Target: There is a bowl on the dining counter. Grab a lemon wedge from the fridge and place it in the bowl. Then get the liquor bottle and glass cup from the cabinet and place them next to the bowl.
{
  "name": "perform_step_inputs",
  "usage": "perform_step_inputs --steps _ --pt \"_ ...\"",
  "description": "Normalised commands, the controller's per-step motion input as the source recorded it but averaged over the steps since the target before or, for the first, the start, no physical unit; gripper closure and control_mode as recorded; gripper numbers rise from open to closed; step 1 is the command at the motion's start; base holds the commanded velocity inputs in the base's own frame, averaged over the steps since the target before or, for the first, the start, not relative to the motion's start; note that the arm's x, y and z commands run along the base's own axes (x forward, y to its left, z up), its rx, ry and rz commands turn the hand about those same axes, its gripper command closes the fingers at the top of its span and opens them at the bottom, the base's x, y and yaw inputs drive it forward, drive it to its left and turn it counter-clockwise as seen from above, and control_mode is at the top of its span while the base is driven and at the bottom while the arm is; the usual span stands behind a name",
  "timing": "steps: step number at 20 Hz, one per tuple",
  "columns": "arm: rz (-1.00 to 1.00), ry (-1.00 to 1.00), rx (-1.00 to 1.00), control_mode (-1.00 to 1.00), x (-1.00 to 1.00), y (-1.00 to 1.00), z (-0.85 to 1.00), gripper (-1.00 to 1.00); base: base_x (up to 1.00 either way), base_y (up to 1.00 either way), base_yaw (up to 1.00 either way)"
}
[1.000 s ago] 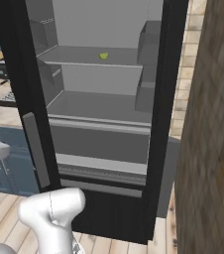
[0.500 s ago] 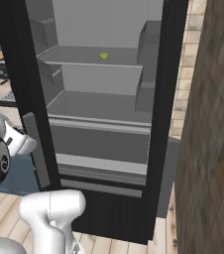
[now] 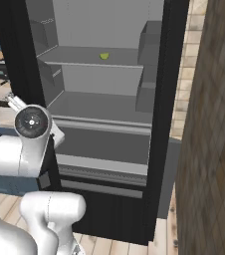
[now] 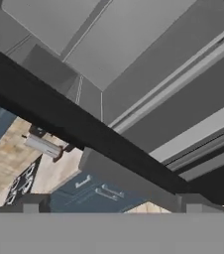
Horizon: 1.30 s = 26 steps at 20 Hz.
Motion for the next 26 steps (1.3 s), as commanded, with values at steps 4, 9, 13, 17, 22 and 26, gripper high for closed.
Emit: perform_step_inputs --steps 4,9,13,17,22,26 --pt "0.03 0.01 0.21 -1.00 0.48 0.00 -0.12 -1.00 0.00 0.00 0.00" --pt "0.03 0.05 0.18 -1.00 0.45 0.00 -0.04 -1.00 0.00 0.00 0.00" --pt "0.05 0.09 0.16 -1.00 0.47 0.00 -0.02 -1.00 0.00 0.00 0.00" --pt "0.07 0.10 0.14 -1.00 0.53 0.02 -0.08 -1.00 0.00 0.00 0.00" --pt "0.06 0.09 0.12 -1.00 0.58 0.10 -0.08 -1.00 0.00 0.00 0.00" --pt "0.06 0.09 0.09 -1.00 0.57 0.13 -0.10 -1.00 0.00 0.00 0.00"
